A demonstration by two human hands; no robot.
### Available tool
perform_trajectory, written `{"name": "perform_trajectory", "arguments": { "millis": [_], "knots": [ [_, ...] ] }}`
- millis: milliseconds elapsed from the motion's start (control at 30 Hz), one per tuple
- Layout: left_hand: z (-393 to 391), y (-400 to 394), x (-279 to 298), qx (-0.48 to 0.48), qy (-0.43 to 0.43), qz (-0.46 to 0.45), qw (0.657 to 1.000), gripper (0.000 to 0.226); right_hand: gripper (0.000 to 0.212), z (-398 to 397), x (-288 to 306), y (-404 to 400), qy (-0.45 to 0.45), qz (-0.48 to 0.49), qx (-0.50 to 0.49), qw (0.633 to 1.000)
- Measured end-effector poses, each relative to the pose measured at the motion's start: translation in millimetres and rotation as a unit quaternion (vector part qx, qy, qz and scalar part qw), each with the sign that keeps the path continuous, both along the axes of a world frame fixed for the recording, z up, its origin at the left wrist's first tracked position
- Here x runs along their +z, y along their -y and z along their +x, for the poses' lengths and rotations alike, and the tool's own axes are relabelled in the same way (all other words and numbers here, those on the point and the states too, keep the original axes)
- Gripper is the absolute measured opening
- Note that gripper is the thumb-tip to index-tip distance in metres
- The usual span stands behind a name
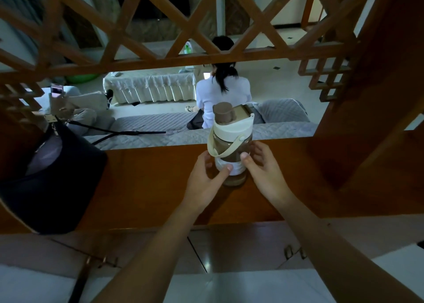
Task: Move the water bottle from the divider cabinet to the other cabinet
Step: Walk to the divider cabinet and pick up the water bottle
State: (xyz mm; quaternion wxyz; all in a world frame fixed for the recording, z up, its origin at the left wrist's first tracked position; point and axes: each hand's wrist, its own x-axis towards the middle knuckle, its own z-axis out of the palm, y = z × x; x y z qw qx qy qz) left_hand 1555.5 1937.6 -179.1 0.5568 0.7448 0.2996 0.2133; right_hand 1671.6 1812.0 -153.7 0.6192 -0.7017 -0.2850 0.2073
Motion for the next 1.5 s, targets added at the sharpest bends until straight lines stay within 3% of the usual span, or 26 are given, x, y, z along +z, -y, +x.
{"name": "perform_trajectory", "arguments": {
  "millis": [133, 300, 500, 633, 900, 1133, 1367, 1500],
  "knots": [
    [8, 1, 2, -0.014, 0.012, -0.005, 1.000, 0.078, 0.064, 4, -6, -7, -0.012, -0.006, 0.025, 1.000],
    [18, 7, 4, -0.036, 0.040, -0.032, 0.998, 0.076, 0.085, 8, -16, -11, -0.038, -0.019, 0.068, 0.997],
    [24, 2, 3, -0.023, 0.048, -0.065, 0.997, 0.077, 0.069, 13, -17, -18, -0.047, -0.006, 0.095, 0.994],
    [23, -2, 8, -0.016, 0.047, -0.066, 0.997, 0.072, 0.069, 15, -14, -20, -0.053, -0.004, 0.098, 0.994],
    [2, 10, 27, -0.006, 0.014, -0.037, 0.999, 0.041, 0.060, 5, 8, -12, -0.069, 0.019, 0.133, 0.989],
    [-15, 48, 54, 0.056, 0.087, -0.030, 0.994, 0.034, 0.069, -10, 42, 1, -0.069, 0.056, 0.152, 0.984],
    [-32, 86, 90, 0.093, 0.133, 0.015, 0.987, 0.041, 0.035, -28, 92, 33, -0.084, 0.087, 0.189, 0.974],
    [-43, 111, 103, 0.115, 0.160, 0.010, 0.980, 0.042, 0.036, -39, 107, 49, -0.088, 0.104, 0.203, 0.970]
  ]
}}
